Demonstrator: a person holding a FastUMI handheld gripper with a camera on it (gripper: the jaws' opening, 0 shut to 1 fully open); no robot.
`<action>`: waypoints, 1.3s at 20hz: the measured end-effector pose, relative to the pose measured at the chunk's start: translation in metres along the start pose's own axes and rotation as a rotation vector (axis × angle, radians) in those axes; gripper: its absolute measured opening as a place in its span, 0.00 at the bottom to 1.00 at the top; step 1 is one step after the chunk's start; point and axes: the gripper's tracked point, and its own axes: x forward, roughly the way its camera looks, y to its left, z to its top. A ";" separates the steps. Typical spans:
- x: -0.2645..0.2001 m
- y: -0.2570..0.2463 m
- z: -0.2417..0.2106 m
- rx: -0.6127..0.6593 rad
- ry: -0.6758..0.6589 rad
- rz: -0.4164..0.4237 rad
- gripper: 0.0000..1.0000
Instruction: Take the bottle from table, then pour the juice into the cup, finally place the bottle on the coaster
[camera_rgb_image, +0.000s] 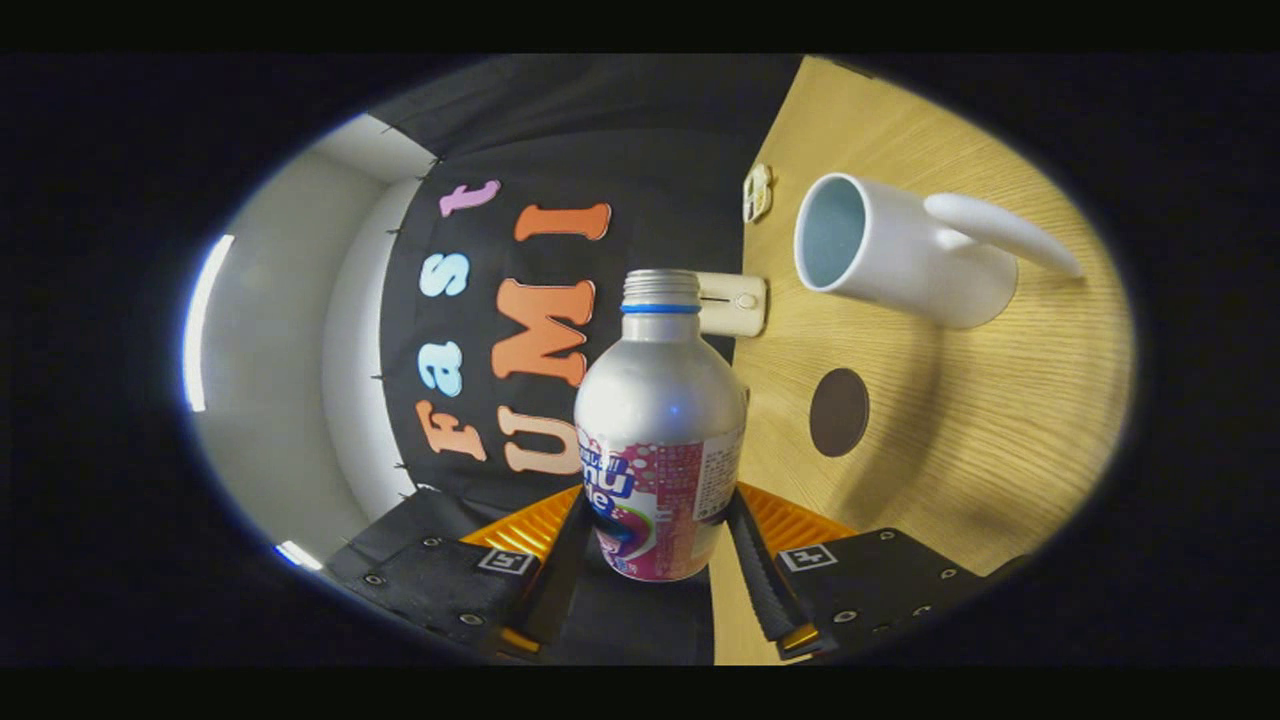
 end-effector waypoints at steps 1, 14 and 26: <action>0.001 0.001 0.003 0.024 -0.002 0.004 0.74; 0.002 0.008 0.034 0.266 -0.055 0.058 0.74; -0.001 0.021 0.049 0.406 -0.076 0.102 0.74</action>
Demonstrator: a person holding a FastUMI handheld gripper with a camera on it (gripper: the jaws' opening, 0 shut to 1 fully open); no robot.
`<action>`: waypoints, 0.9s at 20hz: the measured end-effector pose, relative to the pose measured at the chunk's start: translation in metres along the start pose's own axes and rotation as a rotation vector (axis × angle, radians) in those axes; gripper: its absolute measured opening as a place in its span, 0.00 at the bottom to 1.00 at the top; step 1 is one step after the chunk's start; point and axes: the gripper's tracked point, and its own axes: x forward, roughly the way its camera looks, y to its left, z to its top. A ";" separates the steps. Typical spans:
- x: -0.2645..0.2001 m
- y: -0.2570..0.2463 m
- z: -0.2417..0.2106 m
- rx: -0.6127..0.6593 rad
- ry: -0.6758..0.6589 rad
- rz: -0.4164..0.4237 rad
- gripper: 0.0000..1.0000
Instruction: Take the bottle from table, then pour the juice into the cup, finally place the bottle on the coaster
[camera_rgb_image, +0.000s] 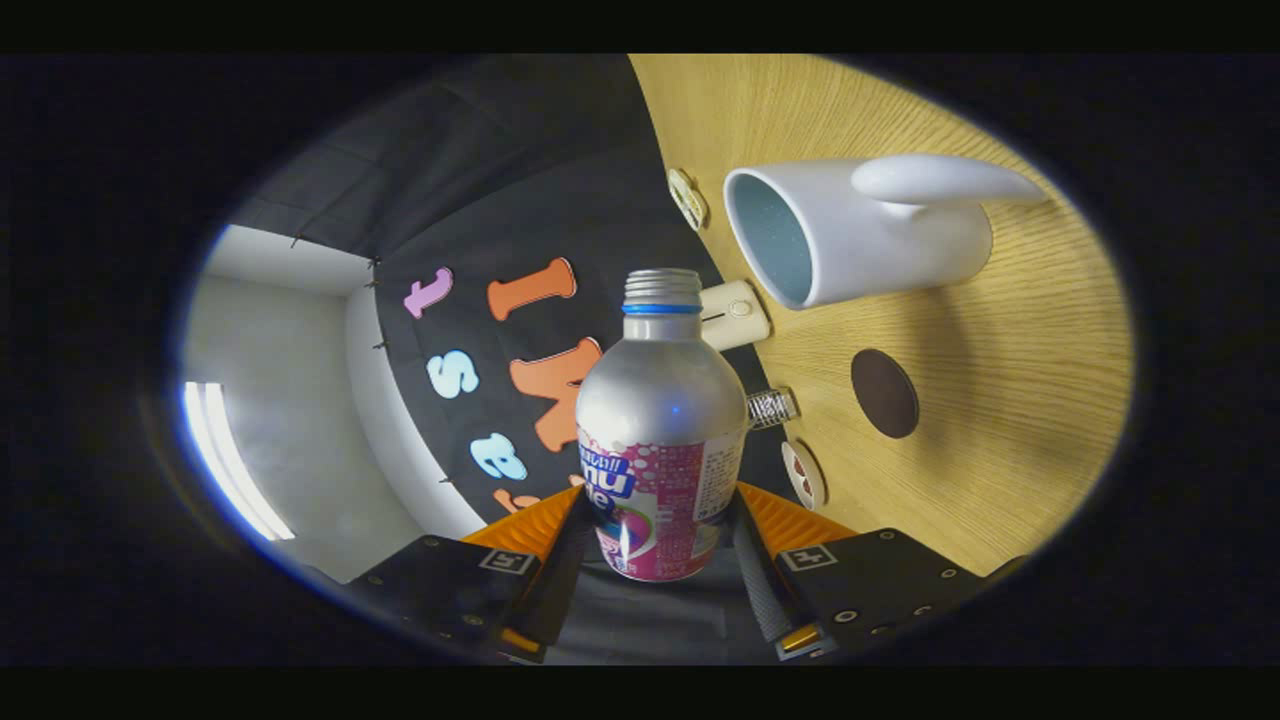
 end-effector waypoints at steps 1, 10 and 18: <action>0.000 0.000 0.001 0.015 -0.005 0.000 0.73; -0.005 0.005 0.008 0.054 -0.017 0.008 0.73; 0.009 0.015 0.013 0.099 -0.032 0.011 0.74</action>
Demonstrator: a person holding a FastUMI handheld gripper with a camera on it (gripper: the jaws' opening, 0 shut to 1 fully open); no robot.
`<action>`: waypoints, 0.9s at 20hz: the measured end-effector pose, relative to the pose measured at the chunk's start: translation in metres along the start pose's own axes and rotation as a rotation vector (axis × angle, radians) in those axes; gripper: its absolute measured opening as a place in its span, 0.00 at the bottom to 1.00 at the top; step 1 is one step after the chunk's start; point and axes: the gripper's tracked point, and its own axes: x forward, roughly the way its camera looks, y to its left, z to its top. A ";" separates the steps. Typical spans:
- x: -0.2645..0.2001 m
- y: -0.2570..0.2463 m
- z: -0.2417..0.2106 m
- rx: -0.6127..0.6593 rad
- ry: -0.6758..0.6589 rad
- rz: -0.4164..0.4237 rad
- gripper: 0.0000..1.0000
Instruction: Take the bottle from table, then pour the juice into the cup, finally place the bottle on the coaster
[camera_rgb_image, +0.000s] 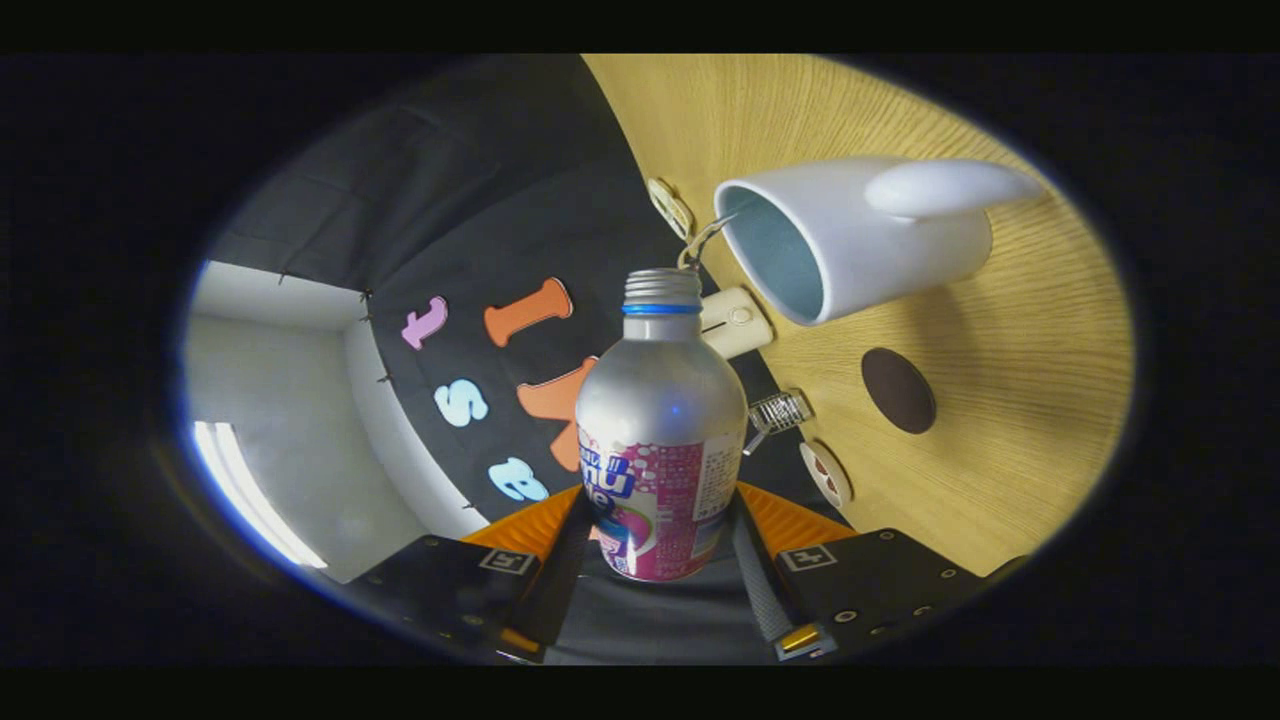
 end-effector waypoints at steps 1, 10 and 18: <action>-0.001 0.002 0.001 0.007 -0.001 0.002 0.74; -0.002 0.018 -0.009 0.089 0.003 0.033 0.74; -0.001 0.028 -0.011 0.155 0.004 0.059 0.74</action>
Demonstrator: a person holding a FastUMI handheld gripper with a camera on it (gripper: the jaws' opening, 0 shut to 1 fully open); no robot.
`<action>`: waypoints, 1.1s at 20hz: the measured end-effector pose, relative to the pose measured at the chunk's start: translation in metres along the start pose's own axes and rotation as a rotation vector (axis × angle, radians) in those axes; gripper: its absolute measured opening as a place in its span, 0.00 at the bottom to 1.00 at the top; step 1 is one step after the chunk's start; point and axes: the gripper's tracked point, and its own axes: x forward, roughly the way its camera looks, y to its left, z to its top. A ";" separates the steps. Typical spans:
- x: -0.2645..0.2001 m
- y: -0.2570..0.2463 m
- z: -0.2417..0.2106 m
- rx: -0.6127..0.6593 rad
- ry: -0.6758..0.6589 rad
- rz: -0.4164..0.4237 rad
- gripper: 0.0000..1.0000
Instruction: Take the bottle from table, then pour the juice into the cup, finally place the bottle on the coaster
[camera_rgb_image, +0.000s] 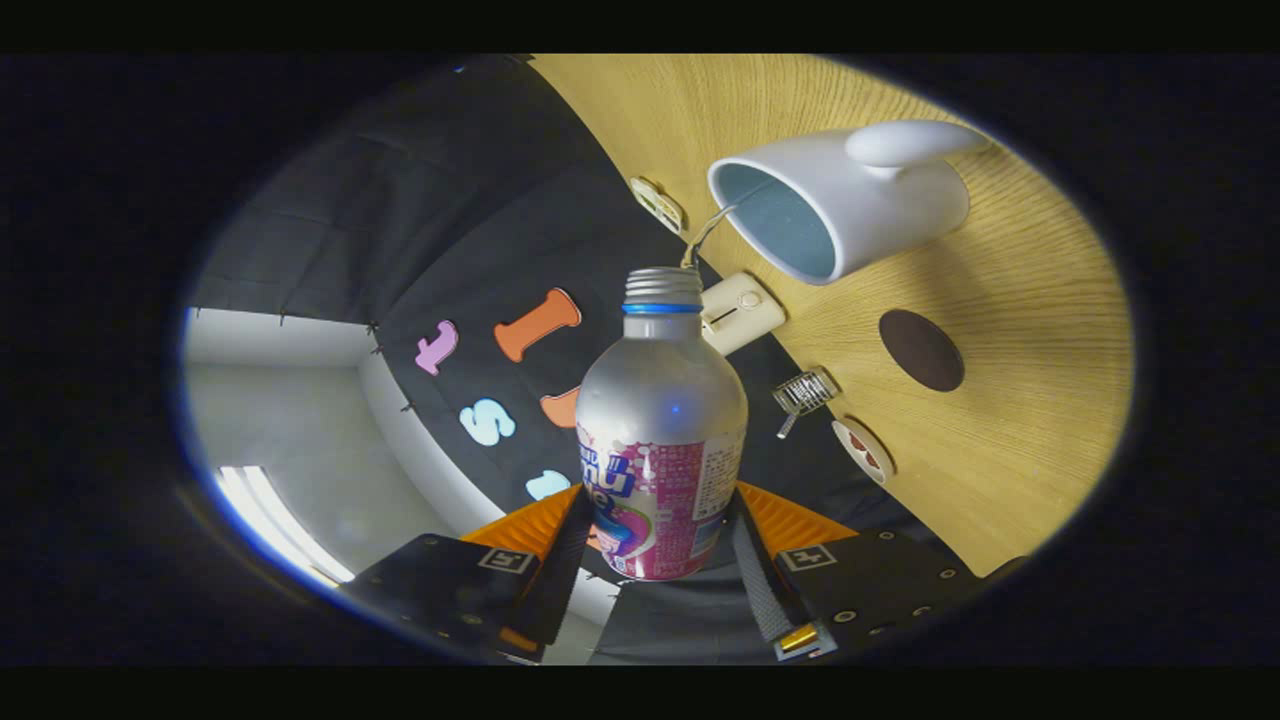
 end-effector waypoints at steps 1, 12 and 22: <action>-0.002 0.003 0.001 0.007 -0.001 0.006 0.74; 0.001 0.017 -0.004 0.096 -0.004 0.045 0.74; 0.004 0.022 0.000 0.118 -0.018 0.083 0.74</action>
